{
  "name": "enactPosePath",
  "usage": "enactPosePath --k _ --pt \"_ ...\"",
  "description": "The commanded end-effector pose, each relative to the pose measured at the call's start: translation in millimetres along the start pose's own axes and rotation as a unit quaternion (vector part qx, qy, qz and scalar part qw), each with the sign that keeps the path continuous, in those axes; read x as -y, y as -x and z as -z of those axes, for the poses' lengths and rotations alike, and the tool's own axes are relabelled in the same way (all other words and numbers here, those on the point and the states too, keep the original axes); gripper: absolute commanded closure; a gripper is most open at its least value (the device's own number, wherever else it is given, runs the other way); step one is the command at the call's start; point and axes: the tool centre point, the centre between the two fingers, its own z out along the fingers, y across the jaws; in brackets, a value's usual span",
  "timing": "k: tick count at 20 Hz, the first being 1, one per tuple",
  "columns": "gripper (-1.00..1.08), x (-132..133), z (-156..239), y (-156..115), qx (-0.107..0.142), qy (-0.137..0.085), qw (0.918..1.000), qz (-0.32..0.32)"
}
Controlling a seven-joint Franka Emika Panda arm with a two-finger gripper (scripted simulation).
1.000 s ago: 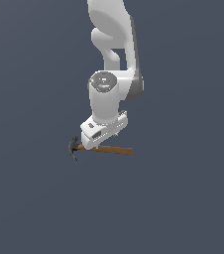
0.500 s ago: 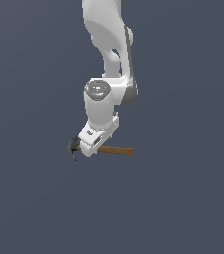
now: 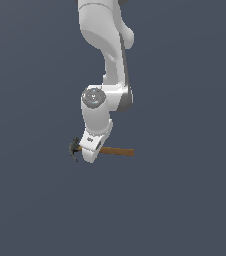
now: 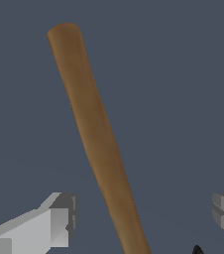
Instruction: Pick up the object and move it to a goal position.
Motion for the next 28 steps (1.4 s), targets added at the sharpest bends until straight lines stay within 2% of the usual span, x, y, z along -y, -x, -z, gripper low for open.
enactPosePath --k 1,11,19,28 --pt "-0.92 -1 -5 3 -0.001 0.0 0.9997 0.026" --pt "-0.92 -3 -17 9 -0.003 0.0 0.9965 0.084" --pt "-0.92 -3 -21 10 -0.003 0.0 0.9962 0.087" --pt "-0.92 -1 -60 10 -0.003 0.0 0.996 0.089"
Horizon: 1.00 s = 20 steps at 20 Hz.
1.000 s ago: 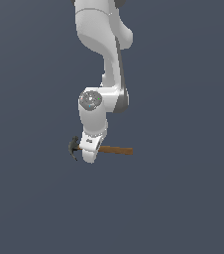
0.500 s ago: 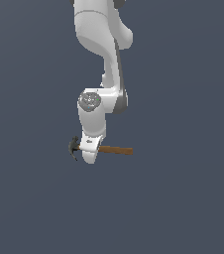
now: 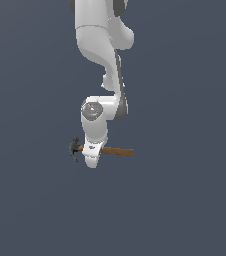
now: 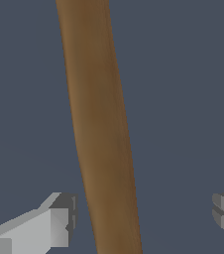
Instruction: Pick up the object and move it to a goal position.
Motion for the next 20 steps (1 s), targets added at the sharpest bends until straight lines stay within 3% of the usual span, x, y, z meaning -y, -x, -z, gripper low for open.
enactPosePath --k 1,5,6,20 --pt "-0.92 -0.2 -9.5 0.1 0.0 0.0 1.0 0.0" --pt "-0.92 -1.1 -14.0 0.1 0.0 0.0 1.0 0.0" --pt "1.08 -1.1 -14.0 0.1 0.0 0.0 1.0 0.0" --pt "1.08 3.7 -9.6 -5.9 0.0 -0.003 1.0 0.002"
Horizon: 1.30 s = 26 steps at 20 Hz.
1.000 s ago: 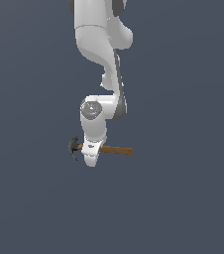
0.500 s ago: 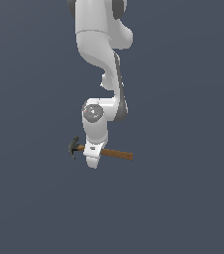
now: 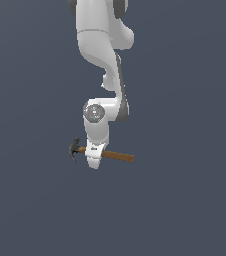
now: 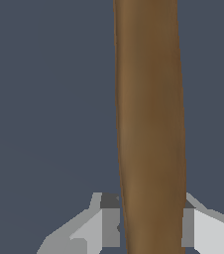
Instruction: Pick up the object and move it to a goal position.
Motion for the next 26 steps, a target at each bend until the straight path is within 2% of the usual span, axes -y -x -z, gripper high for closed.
enactPosePath --k 1,8,20,26 --pt "1.08 0 5 -2 0.0 0.002 1.0 -0.002" --pt "1.08 15 33 -37 0.001 0.002 1.0 -0.002" --pt "1.08 58 122 -149 0.001 0.004 1.0 -0.002" --pt "1.08 73 156 -191 0.0 0.004 1.0 -0.003"
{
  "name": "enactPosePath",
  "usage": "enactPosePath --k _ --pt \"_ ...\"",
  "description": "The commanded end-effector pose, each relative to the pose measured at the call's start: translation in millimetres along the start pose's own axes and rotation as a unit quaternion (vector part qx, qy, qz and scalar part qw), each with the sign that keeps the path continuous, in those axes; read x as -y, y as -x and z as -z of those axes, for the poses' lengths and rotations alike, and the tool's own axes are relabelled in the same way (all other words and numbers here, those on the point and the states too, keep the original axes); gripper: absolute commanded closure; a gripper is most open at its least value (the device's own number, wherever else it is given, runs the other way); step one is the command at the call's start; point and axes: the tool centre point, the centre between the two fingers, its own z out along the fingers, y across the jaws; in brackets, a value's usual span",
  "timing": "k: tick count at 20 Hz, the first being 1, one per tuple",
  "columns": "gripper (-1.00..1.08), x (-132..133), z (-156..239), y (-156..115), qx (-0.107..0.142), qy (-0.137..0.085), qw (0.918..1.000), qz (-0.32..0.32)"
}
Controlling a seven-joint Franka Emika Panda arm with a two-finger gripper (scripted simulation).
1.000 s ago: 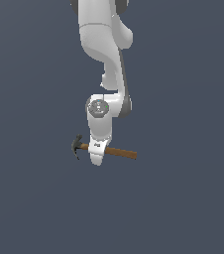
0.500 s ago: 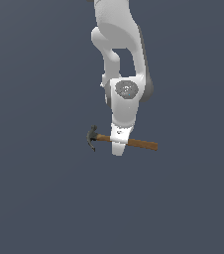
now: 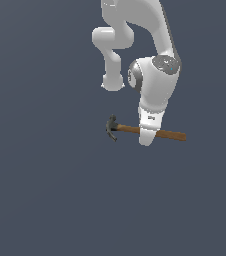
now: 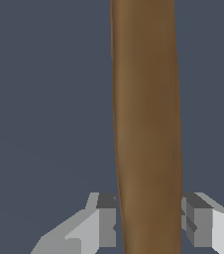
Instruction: Pick up the object and move it to a goal position.
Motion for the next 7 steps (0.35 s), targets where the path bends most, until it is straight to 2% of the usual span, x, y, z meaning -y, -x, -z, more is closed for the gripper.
enactPosePath --k 1,7 --pt "1.08 4 12 -14 0.0 0.001 1.0 -0.001" --pt "1.08 6 22 -26 -0.001 0.001 1.0 -0.001"
